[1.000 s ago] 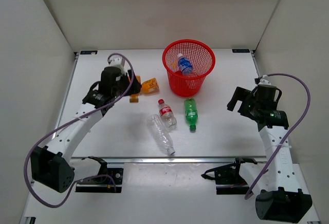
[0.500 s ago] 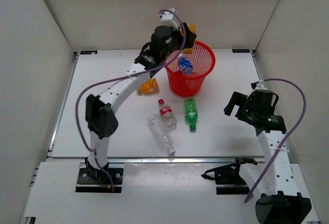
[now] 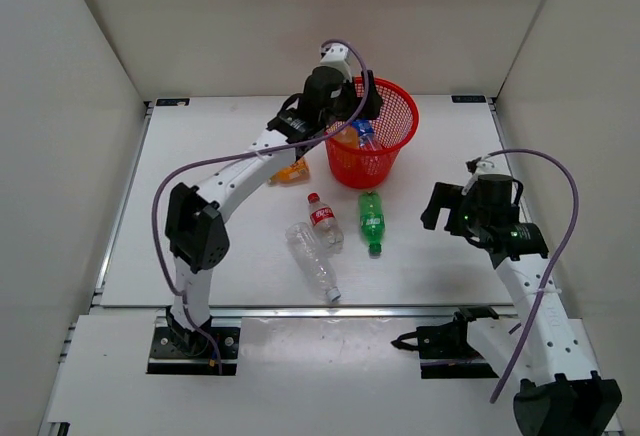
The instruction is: Put the plastic bottles in the bin
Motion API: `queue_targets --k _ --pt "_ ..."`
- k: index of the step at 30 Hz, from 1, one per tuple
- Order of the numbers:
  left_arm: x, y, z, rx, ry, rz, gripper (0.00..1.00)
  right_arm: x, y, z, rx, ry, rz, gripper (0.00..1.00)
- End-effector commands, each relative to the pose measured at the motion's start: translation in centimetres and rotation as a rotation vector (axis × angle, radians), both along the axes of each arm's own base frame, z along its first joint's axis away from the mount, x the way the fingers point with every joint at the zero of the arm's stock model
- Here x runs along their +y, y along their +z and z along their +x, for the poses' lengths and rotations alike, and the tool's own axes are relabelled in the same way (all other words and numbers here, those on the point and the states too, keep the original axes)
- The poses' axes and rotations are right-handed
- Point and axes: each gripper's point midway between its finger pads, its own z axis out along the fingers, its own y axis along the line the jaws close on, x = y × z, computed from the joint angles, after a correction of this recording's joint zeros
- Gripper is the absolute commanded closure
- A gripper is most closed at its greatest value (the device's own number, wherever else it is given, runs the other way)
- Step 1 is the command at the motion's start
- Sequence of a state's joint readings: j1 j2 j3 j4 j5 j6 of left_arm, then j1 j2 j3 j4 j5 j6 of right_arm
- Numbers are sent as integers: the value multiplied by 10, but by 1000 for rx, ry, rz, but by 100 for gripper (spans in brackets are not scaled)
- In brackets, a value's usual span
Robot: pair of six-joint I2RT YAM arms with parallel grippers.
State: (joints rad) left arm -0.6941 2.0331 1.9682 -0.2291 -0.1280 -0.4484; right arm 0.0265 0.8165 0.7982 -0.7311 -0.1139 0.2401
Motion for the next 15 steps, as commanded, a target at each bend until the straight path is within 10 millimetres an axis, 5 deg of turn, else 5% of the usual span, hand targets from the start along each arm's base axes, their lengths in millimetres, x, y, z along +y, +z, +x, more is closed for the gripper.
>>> queue_targets --k 1,5,7,8,12,13,15 --pt "23 74 -31 -109 -1 -75 2 25 12 11 -75 109 -6 1" --pt "47 79 -64 -103 0 -50 1 72 -1 8 -71 251 26 1" --pt "70 50 -81 -43 40 5 2 89 -6 11 -86 270 29 1" --pt "89 54 -100 -36 58 1 1 99 -12 12 -85 283 38 0" --pt "145 -35 -137 174 126 107 2 126 -36 24 -91 301 6 1" --pt "157 -35 -145 189 147 91 1 131 -38 28 -110 307 5 1" --pt "178 -82 -173 289 161 147 1 131 -51 40 -107 292 -45 1"
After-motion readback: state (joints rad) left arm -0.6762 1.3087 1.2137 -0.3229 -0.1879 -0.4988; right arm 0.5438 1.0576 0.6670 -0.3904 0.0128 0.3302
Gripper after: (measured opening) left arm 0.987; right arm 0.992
